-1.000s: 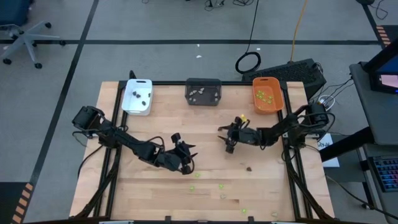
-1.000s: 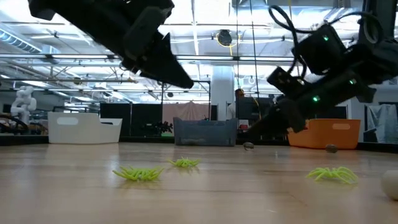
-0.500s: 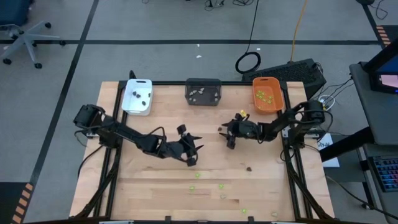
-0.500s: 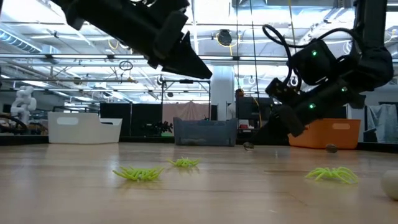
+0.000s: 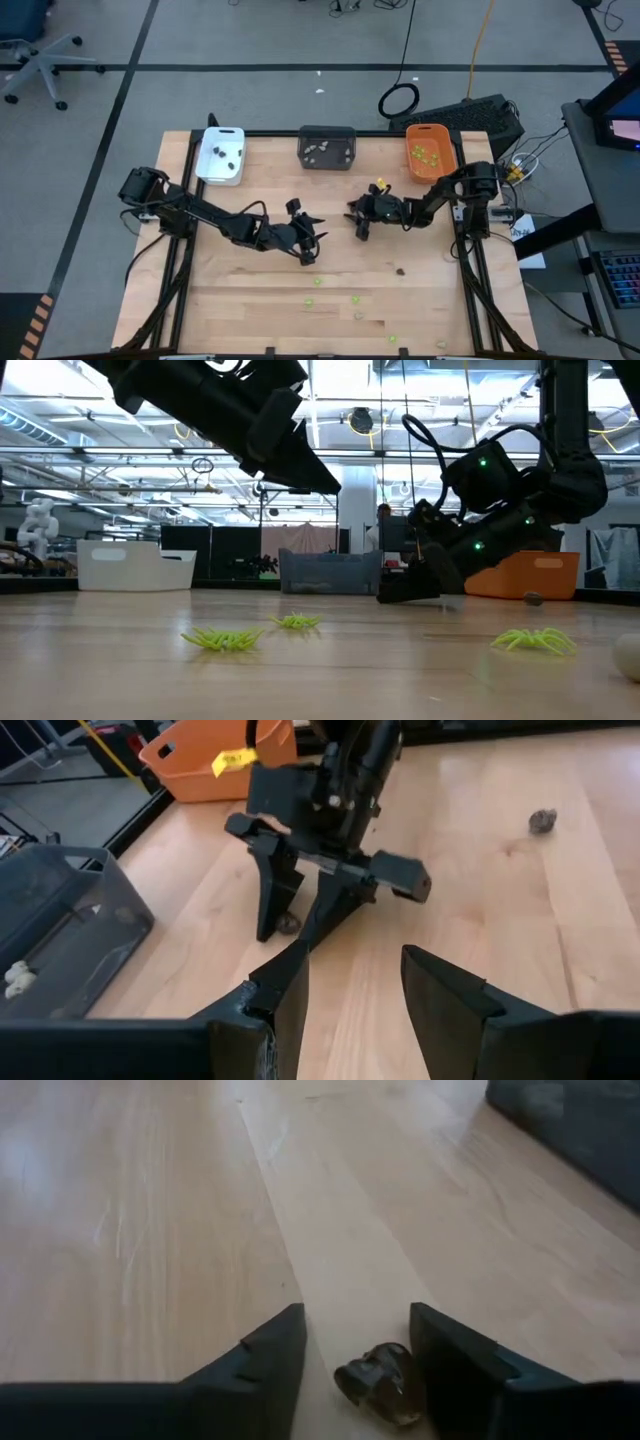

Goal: Sort Halloween decoration
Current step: Put the black toy skull into the white bin

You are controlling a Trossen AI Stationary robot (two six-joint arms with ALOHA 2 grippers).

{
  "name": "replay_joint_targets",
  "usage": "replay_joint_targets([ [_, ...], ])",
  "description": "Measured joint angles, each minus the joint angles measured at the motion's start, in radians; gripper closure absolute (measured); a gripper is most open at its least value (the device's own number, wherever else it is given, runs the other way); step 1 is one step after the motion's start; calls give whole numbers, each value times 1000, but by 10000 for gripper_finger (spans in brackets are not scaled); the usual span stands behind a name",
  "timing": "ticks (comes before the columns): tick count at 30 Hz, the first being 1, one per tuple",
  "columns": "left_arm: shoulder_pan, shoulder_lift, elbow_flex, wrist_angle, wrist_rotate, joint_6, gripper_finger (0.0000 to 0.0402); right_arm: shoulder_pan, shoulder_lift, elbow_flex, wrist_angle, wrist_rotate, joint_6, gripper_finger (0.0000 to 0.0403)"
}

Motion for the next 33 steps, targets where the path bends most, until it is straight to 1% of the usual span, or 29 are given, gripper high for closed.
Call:
replay_joint_targets([
  [3, 0, 0, 0, -20, 0, -5, 242, 1, 0, -13, -14, -1, 16, 260],
  [7, 0, 0, 0, -35, 0, -5, 242, 14, -4, -22, -9, 2, 28, 271],
  [11, 0, 0, 0, -39, 0, -6, 242, 44, -15, -22, 13, -2, 17, 265],
  [14, 0, 0, 0, -45, 0, -6, 242, 70, -58, -25, -4, -24, 5, 245],
  [16, 0, 0, 0, -49, 0, -7, 242, 86, -99, -26, -54, -34, 0, 228],
  [20, 0, 0, 0, -63, 0, -7, 242, 114, -225, -26, -207, -30, 2, 200],
  [24, 1, 0, 0, -63, 0, -7, 242, 139, -347, -25, -407, 26, 29, 192],
  [26, 2, 0, 0, -63, 0, -7, 242, 146, -380, -25, -491, 53, 45, 197],
  [28, 3, 0, 0, -63, 0, -7, 243, 150, -386, -25, -522, 77, 59, 208],
  [33, 8, 8, 1, -44, 0, -7, 243, 151, -350, -25, -471, 82, 61, 257],
])
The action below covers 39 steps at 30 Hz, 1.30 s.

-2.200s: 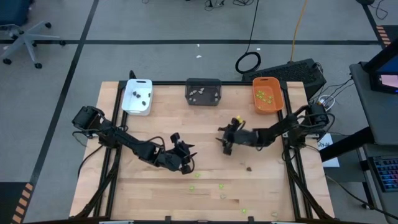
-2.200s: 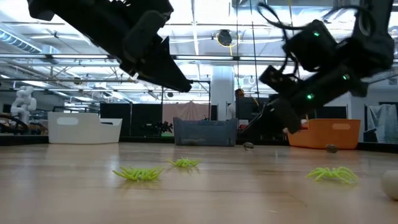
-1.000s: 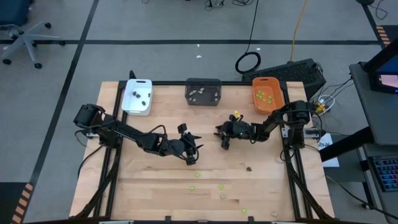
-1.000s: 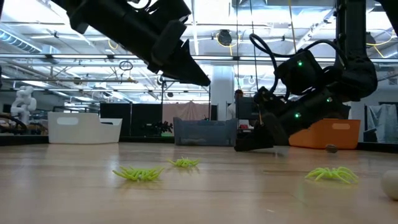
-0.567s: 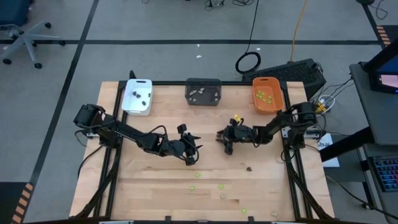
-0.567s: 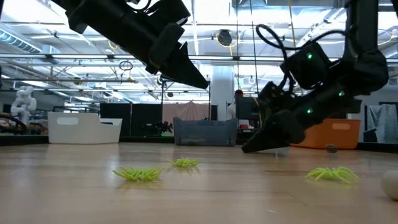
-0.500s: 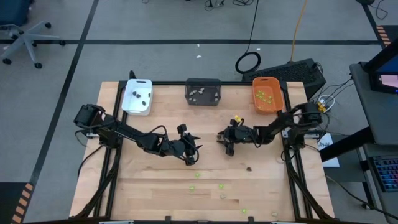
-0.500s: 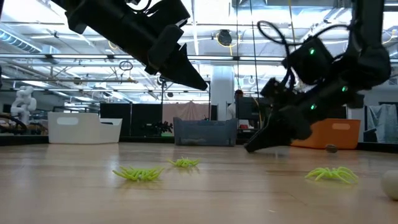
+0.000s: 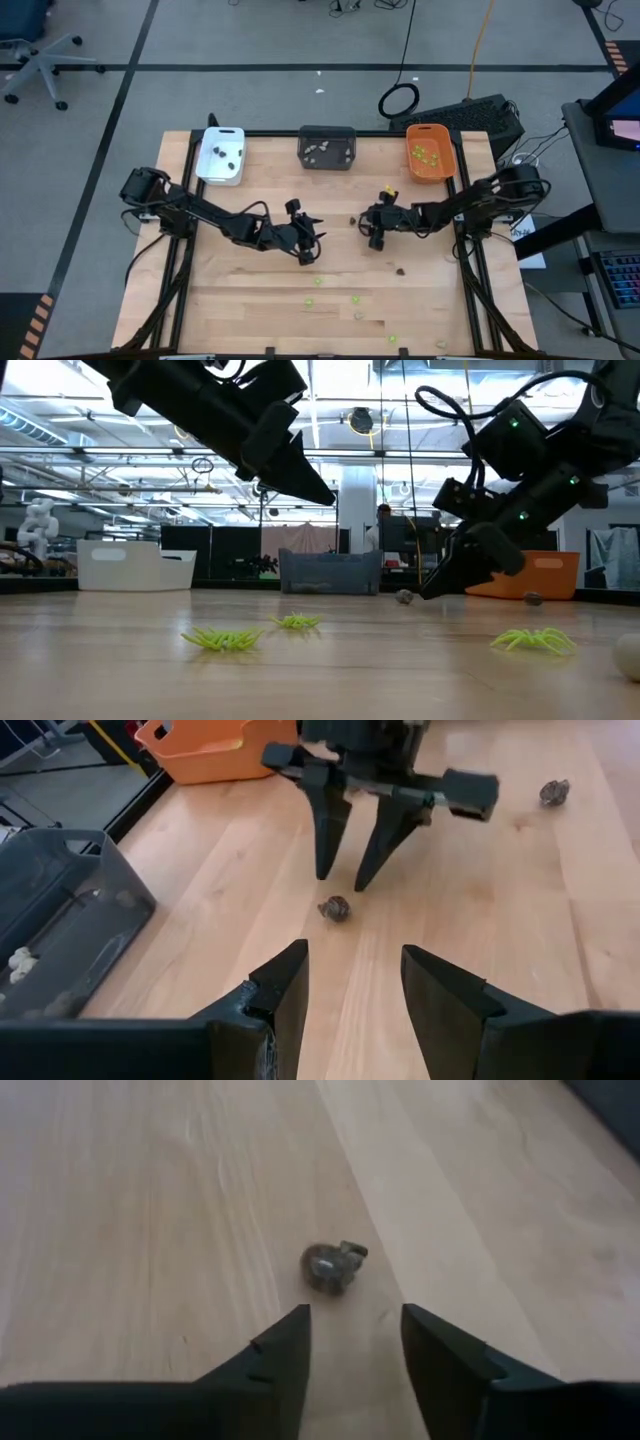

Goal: Sort Halloween decoration
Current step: Put the black toy skull into the white bin

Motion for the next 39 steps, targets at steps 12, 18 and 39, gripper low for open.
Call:
replay_joint_targets([
  [12, 49, 79, 0, 38, 1, -1, 243, 1, 192, 41, 280, -165, -9, 381],
  [18, 61, 94, 1, 73, 31, -26, 243, 11, 140, 46, 282, -215, -21, 401],
  [39, 96, 397, 71, 389, 103, -26, 153, 103, -29, 46, -93, -204, -41, 403],
])
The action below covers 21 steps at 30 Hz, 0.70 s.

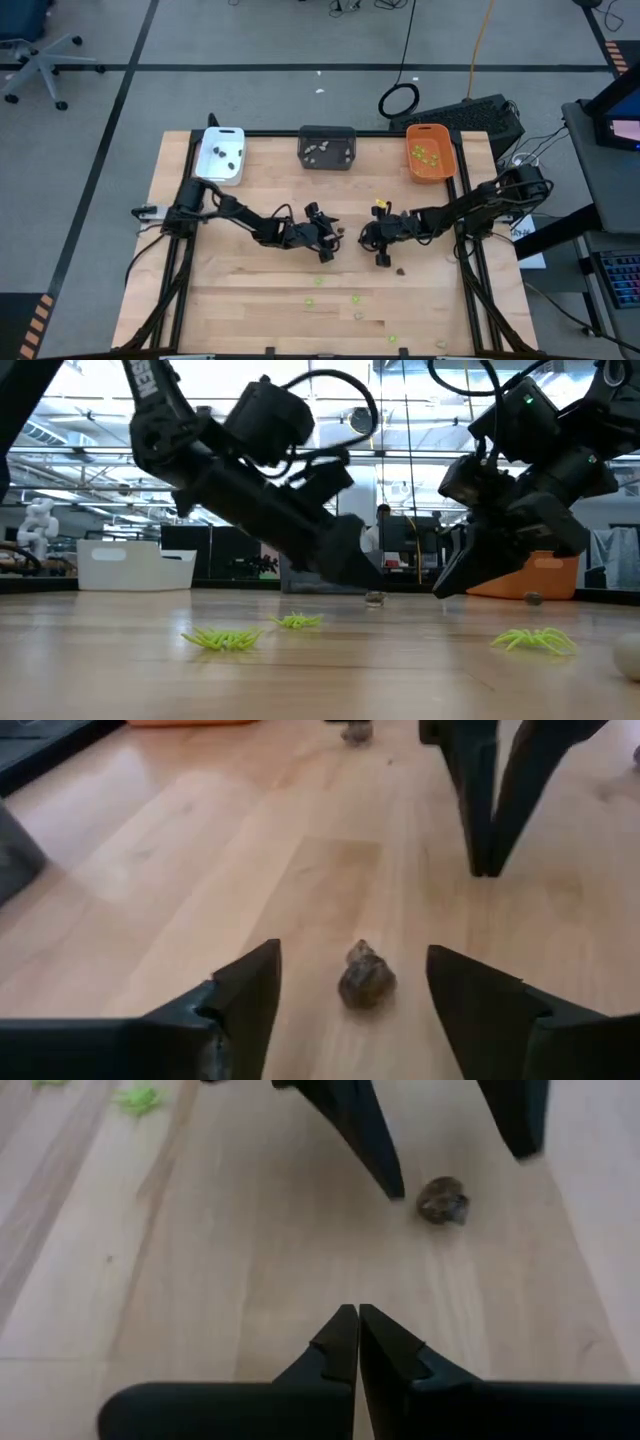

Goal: Sort Halloween decoration
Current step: Put the black toy skull into the white bin

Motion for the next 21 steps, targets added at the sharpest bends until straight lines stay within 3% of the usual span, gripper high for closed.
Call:
replay_joint_targets([
  [4, 8, 41, 43, -6, -10, -27, 132, 16, 0, 0, -11, 0, -8, 403],
  [10, 24, 69, 53, -38, 4, -109, 139, 34, 0, 0, -11, 19, -15, 403],
  [21, 31, 67, 55, -71, 76, -88, 267, 41, 0, 0, -5, 51, -17, 403],
])
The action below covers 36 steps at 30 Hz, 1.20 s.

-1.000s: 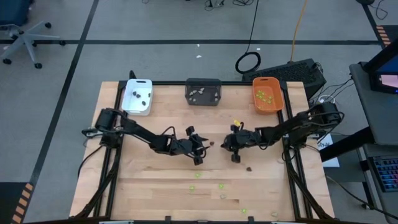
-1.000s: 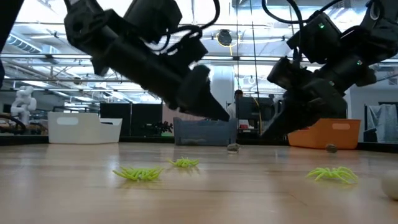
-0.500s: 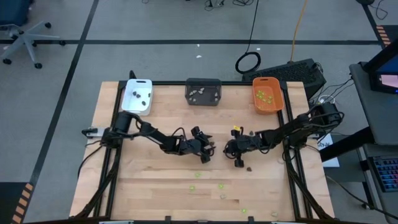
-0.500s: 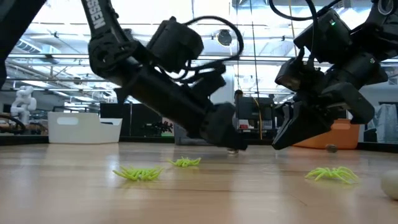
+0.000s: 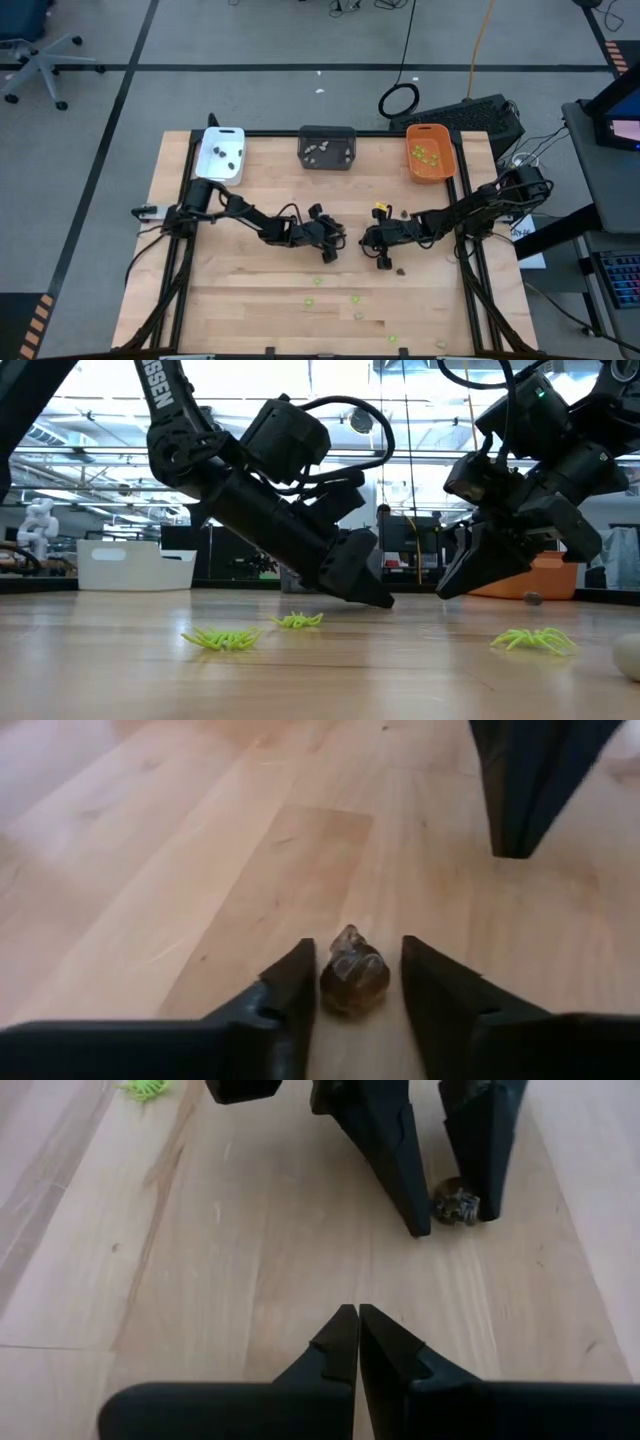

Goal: Sort Halloween decoration
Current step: Put the black toy skull into the white bin

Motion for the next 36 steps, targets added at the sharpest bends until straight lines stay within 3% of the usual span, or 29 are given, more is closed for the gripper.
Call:
replay_joint_targets([
  [5, -1, 0, -2, 16, 5, 70, 340, 0, 0, 0, 0, -3, 19, 403],
  [9, 0, 2, -3, 45, 5, 130, 363, 8, 0, 0, -1, -4, 36, 403],
  [26, -25, -67, -5, -18, -16, 307, 348, 59, 0, 0, -9, 1, 54, 403],
  [36, -95, -165, -5, -123, -31, 670, 347, 59, 0, 0, -12, 52, 44, 403],
])
